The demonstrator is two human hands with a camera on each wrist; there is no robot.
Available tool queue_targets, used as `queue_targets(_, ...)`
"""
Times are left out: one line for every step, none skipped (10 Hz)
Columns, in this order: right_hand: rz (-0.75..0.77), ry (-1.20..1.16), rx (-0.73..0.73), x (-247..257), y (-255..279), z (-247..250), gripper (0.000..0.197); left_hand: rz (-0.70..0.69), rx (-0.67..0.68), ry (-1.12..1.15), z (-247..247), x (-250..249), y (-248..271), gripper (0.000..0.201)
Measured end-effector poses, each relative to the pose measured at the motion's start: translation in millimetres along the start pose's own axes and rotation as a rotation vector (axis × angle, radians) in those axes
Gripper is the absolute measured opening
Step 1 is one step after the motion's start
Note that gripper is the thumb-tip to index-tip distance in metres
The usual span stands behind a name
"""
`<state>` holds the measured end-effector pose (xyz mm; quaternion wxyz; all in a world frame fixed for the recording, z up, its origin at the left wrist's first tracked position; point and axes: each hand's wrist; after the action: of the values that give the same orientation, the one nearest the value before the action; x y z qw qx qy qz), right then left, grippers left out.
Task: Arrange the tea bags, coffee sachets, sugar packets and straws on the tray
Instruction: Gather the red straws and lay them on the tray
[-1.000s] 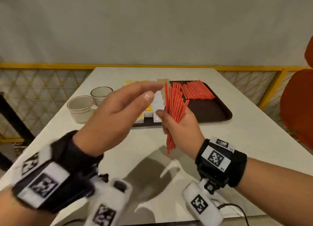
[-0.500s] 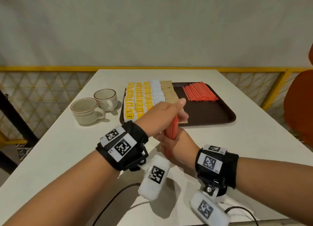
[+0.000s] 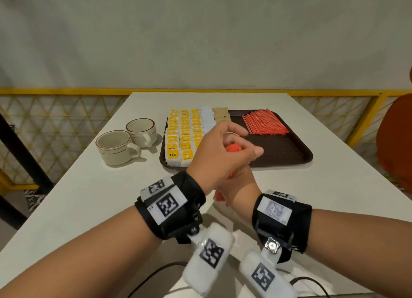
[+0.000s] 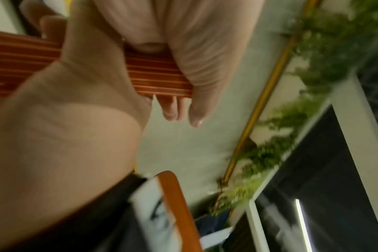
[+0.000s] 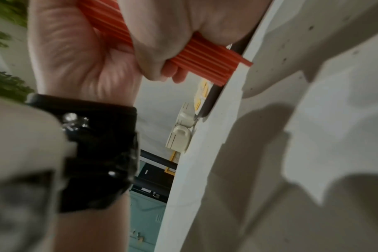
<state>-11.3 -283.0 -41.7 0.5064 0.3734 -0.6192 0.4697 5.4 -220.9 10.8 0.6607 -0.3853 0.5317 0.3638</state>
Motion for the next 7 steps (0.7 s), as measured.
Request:
queue_targets(-0.002,0.790,0.168,1,4,14,0.021,-0.107,0.039,-0.072,-4,-2,10,0.017)
queue_targets(0.065,0.528,0.365,3,6,13,0.026,-0.090,-0.035,-0.045,1,4,5,0.014)
queue_targets(0.070,0.425,0.405,-1,-6,18,0.028,-0.130,-0.091,-0.001,5,5,1,0.015)
queue_targets(0.116,0.561,0.543,12,-9,32,0.026,-0.144,-0.116,0.048,3,11,2,0.017)
queue_targets(0.115,0.606,0.506,6,-5,40,0.023,-0.051,-0.108,0.122,-1,23,2,0.016)
queue_targets(0.097,0.557,0.541,1,-2,38,0.027,0.011,-0.018,0.144,2,33,2,0.022)
queue_targets(0.076,0.577,0.569,0,-1,37,0.031,0.006,0.079,0.075,9,43,4,0.030)
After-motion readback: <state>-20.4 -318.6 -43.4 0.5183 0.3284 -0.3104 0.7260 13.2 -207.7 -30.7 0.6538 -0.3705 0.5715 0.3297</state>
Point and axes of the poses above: each hand's wrist, its own y-axis away from the middle knuckle, its own z-axis out of the back of the hand, x = y × z, and after that the axes turned 11 degrees about z, right-handed
